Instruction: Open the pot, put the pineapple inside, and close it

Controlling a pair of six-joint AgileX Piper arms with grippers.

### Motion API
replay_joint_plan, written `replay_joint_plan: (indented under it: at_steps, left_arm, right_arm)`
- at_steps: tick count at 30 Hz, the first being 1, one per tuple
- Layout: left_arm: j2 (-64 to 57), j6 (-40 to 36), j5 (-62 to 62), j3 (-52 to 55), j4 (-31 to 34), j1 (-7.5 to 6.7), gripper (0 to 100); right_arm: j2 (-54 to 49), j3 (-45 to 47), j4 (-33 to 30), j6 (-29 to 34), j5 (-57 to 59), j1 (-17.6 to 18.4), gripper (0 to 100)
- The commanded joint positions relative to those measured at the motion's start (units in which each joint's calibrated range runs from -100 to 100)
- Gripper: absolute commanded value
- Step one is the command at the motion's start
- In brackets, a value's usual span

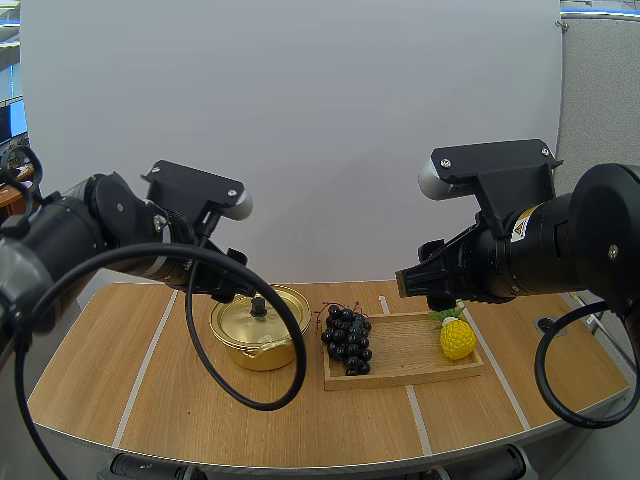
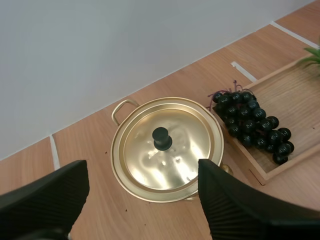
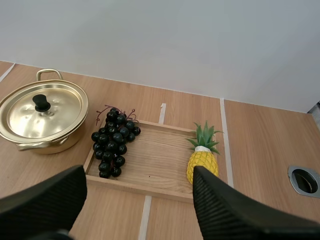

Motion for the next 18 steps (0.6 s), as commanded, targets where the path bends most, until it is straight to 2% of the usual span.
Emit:
replay_joint_plan:
  at_steps: [1,11,18]
  left_arm:
    - [3.12,3.82,3.03,-2.85,-2.78,0.13,100]
    - [20.29,9.56,16.26,-15.15,-2.78,0.13,100]
    - [30.99,10.99,18.66,-20.77,-2.3,0.13,100]
  right_arm:
    - [0.01,-0.38,-0.38,-0.11,-0.06,-0.22,100]
    - [0.01,-0.38,-0.38,-0.11,0.09,-0.22,100]
    - [0.01,-0.38,-0.38,-0.11,0.09,-0.22,100]
